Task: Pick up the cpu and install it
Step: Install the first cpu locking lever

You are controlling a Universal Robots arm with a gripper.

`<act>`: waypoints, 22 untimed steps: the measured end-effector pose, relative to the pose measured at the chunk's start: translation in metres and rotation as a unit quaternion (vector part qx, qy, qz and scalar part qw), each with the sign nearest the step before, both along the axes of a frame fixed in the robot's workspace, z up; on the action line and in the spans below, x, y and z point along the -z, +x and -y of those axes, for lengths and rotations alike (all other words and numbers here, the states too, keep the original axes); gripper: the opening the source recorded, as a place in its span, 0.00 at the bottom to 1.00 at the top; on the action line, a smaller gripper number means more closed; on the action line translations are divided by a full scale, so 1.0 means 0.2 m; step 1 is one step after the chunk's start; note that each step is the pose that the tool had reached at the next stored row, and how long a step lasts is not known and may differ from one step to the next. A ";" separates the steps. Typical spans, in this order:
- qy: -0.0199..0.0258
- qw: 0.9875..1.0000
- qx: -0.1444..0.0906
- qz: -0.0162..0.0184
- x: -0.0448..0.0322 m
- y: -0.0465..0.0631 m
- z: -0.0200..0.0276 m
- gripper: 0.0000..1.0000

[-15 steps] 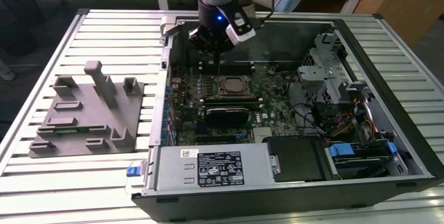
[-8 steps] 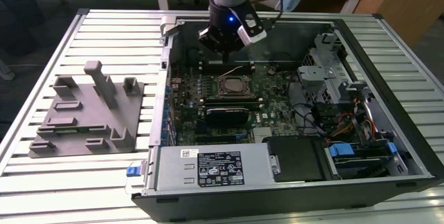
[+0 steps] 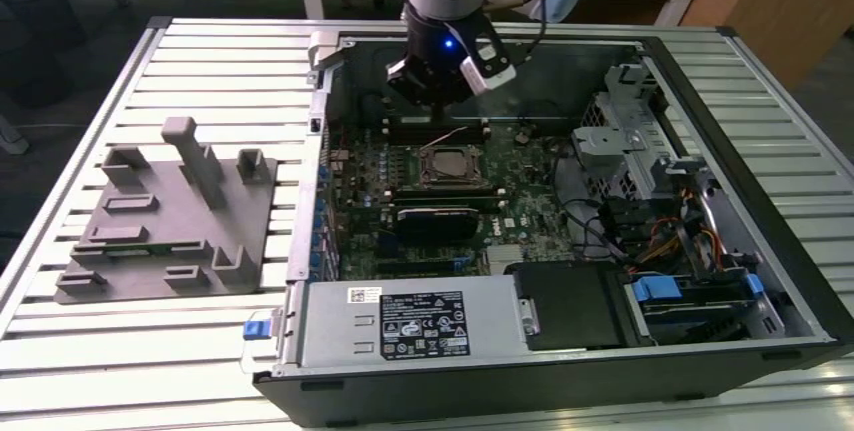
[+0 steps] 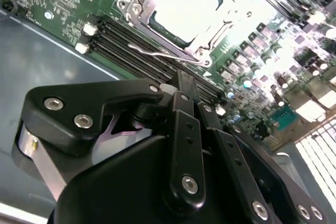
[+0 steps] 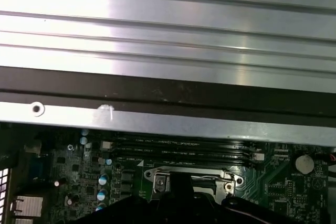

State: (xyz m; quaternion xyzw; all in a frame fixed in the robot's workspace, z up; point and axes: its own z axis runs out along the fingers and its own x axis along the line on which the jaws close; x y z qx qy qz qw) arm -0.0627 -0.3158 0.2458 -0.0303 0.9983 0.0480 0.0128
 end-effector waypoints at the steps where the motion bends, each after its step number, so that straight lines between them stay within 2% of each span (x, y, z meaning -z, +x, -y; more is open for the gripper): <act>1: 0.000 1.000 0.000 0.000 0.006 0.01 0.000 0.11; 22: 0.000 1.000 0.000 0.000 0.075 0.07 -0.002 0.11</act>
